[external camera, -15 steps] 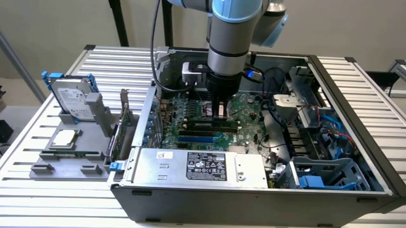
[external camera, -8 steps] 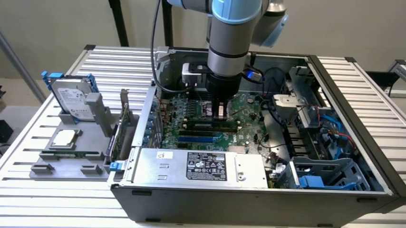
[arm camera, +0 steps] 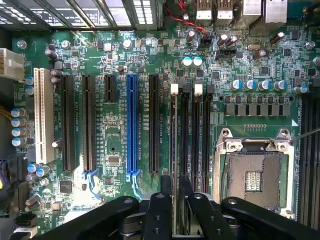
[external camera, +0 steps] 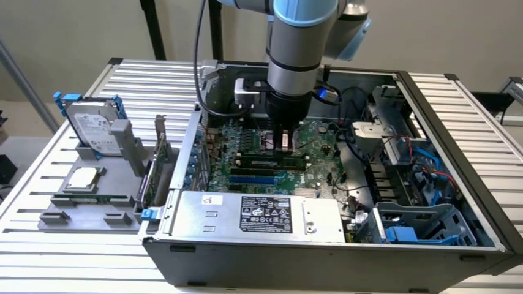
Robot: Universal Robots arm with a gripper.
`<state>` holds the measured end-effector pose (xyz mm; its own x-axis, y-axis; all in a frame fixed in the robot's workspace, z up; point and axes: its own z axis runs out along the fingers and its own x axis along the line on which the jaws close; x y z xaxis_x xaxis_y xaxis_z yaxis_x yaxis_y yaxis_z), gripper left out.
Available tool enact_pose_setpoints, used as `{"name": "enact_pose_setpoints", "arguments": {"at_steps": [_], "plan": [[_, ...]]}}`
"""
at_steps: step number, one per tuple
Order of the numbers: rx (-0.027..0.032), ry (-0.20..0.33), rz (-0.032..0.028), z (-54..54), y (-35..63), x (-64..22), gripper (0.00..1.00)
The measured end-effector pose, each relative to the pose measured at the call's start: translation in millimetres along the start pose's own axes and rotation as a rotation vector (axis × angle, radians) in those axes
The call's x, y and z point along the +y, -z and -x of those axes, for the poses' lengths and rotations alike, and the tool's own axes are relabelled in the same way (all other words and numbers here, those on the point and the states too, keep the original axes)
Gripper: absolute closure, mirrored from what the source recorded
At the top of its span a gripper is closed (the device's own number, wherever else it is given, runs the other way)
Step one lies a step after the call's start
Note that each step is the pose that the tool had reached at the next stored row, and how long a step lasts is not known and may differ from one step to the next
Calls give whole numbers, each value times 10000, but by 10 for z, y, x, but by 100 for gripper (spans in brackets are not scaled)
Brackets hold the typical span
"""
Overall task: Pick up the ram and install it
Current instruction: 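Insert the ram into the slot, then press down the ram until it locks into place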
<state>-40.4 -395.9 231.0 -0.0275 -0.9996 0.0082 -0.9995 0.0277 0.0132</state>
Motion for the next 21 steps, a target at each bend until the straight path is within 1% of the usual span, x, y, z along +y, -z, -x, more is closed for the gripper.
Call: {"name": "enact_pose_setpoints", "arguments": {"at_steps": [4, 7, 10, 11, 12, 13, 14, 21], "plan": [[-1, 1, 4, -1, 128, 1, 79], [-1, 2, 4, -3, 183, 2, 79], [-2, 1, 3, -3, 182, 2, 79], [-2, 1, 3, -3, 182, 2, 81], [-1, 1, 4, -3, 182, 2, 81], [-2, 1, 4, -3, 182, 2, 87], [-1, 1, 4, -4, 183, 2, 89], [-1, 2, 4, -4, 183, 2, 89]]}}
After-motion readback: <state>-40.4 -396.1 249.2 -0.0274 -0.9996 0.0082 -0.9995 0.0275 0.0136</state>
